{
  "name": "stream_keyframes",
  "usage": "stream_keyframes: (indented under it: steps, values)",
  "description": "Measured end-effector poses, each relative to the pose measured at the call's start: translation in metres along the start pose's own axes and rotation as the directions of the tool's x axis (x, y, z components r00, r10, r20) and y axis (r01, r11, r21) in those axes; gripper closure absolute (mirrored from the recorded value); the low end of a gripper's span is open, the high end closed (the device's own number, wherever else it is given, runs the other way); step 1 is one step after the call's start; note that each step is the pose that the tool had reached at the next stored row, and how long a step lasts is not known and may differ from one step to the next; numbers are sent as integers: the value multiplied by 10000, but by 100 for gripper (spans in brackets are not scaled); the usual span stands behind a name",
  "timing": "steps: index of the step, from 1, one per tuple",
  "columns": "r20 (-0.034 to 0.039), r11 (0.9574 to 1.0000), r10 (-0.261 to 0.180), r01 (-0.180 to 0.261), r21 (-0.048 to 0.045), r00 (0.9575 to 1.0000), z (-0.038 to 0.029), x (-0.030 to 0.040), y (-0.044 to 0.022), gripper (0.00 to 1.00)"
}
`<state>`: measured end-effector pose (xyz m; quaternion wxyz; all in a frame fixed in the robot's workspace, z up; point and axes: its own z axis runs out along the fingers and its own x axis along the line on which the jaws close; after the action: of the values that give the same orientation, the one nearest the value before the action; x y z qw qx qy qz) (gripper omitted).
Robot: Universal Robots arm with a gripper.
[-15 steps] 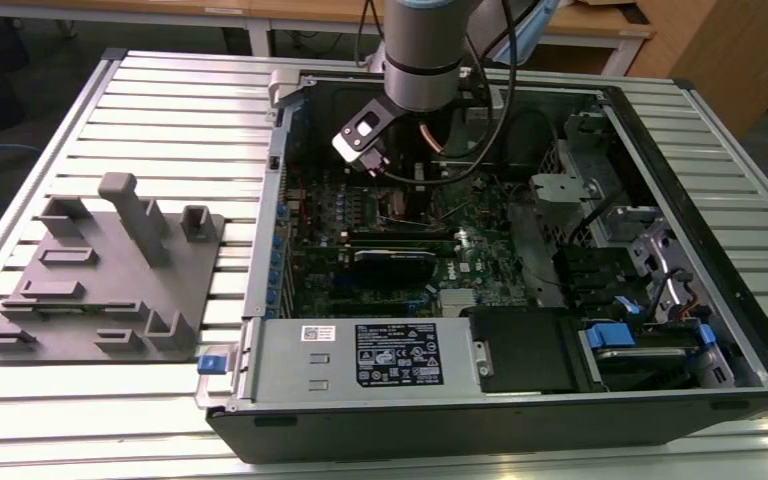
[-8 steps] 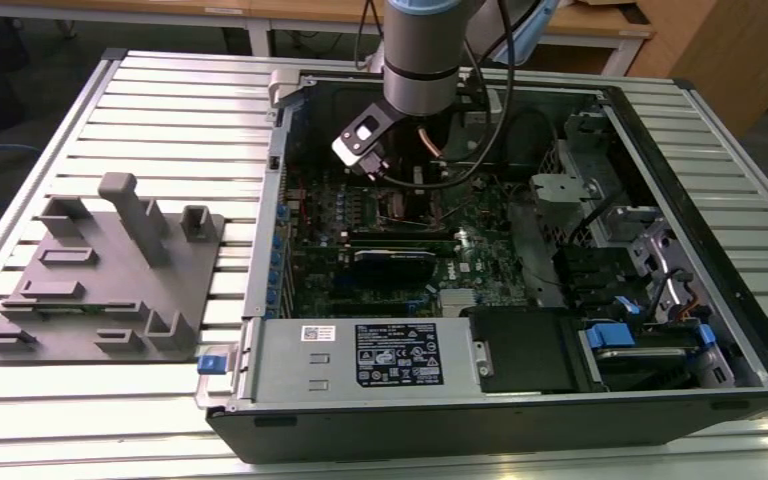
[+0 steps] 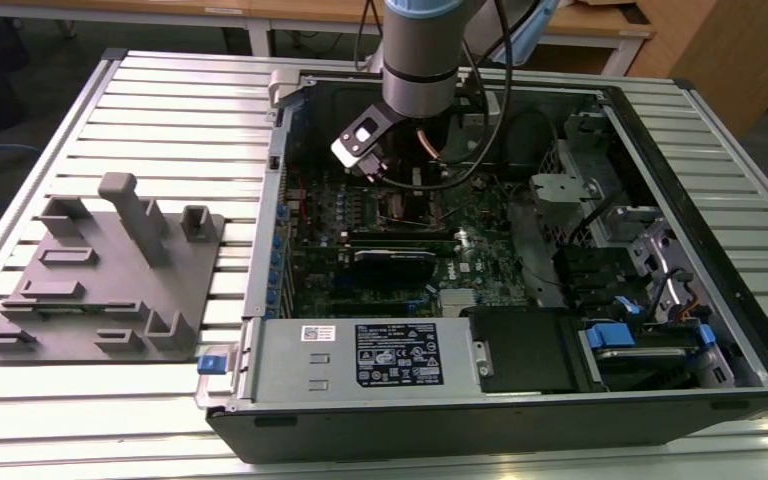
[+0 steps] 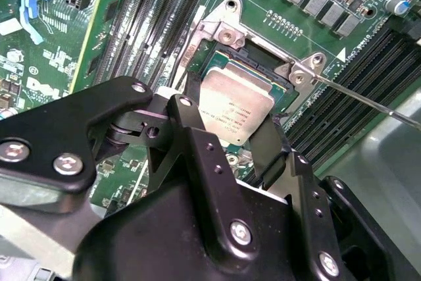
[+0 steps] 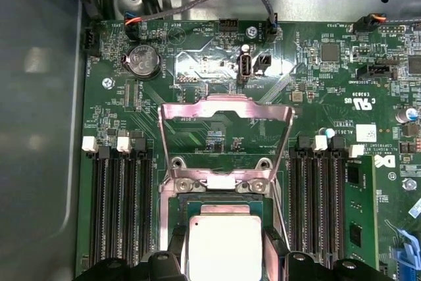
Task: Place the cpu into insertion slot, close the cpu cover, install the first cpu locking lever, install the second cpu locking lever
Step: 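Place the cpu into insertion slot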
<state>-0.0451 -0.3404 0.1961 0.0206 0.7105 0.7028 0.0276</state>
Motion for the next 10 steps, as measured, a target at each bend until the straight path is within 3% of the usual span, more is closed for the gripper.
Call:
stream_keyframes:
  steps: [10]
  values:
    - [-6, 10000, 26, -26, -1, 10000, 19, 6, -3, 46]
